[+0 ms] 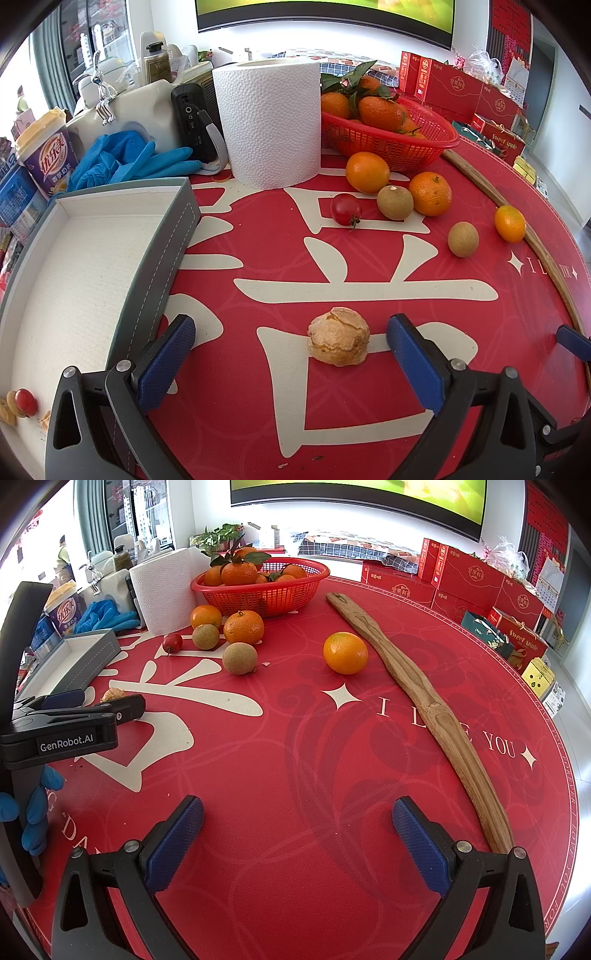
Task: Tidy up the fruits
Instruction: 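Close the left tool on the tan wrinkled walnut, then lift the walnut with the left tool while the right tool grasps a brown kiwi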
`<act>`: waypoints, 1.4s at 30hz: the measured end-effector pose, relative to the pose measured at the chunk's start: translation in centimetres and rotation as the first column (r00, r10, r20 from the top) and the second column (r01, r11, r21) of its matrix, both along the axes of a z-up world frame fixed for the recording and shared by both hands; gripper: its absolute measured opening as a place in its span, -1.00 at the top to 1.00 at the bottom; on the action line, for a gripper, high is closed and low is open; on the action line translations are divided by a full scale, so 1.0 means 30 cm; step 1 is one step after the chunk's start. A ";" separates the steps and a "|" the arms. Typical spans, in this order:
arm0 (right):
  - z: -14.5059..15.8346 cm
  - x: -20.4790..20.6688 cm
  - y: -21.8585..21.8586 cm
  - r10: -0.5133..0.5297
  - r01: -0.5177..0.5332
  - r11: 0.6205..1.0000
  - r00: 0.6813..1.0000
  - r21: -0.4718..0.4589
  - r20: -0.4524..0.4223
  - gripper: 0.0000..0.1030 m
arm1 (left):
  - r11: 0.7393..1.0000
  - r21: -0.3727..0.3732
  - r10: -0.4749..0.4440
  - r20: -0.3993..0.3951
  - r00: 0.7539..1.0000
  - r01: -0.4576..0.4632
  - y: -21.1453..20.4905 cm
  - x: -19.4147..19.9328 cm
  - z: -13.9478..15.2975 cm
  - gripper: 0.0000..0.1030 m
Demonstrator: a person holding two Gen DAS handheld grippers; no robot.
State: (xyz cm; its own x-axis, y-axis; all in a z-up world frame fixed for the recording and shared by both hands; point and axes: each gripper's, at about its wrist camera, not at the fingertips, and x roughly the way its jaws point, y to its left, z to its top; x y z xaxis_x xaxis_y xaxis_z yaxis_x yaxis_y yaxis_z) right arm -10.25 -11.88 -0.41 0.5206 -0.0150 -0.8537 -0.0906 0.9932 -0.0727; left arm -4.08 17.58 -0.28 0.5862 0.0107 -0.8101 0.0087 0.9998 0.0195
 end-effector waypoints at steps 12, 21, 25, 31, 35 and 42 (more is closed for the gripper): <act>0.000 0.000 0.001 0.000 0.000 1.000 1.000 -0.001 0.000 -0.99 | 0.999 -0.019 -0.047 0.030 0.998 0.047 -0.059 -0.037 0.015 -0.42; 0.005 0.002 0.000 -0.004 0.004 1.000 1.000 -0.005 -0.001 -0.99 | 0.995 -0.007 -0.098 0.050 0.994 0.098 -0.077 -0.073 0.029 0.45; 0.002 0.045 0.026 0.007 -0.007 1.000 1.000 -0.005 -0.012 -0.99 | 0.997 -0.017 -0.073 0.052 0.996 0.074 -0.036 -0.097 0.028 0.43; -0.021 0.204 0.137 0.083 -0.083 0.997 0.996 0.001 -0.022 -0.99 | 0.998 -0.021 -0.056 0.054 0.997 0.058 -0.007 -0.115 0.028 0.43; -0.034 0.306 0.185 0.087 -0.087 0.996 0.996 0.003 -0.023 -0.99 | 0.998 -0.025 -0.055 0.054 0.997 0.056 -0.006 -0.118 0.027 0.43; -0.006 0.335 0.210 0.093 -0.094 0.996 0.995 0.009 0.022 0.25 | 0.998 -0.036 -0.055 0.054 0.997 0.057 -0.003 -0.118 0.028 0.45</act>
State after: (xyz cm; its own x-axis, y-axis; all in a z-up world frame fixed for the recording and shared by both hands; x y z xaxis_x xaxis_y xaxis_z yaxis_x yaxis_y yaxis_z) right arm -0.19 -5.58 -0.60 0.5380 0.0430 -0.8419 -0.1815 0.9812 -0.0659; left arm -7.63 17.50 0.57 0.6273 -0.0529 -0.7770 0.0645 0.9978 -0.0159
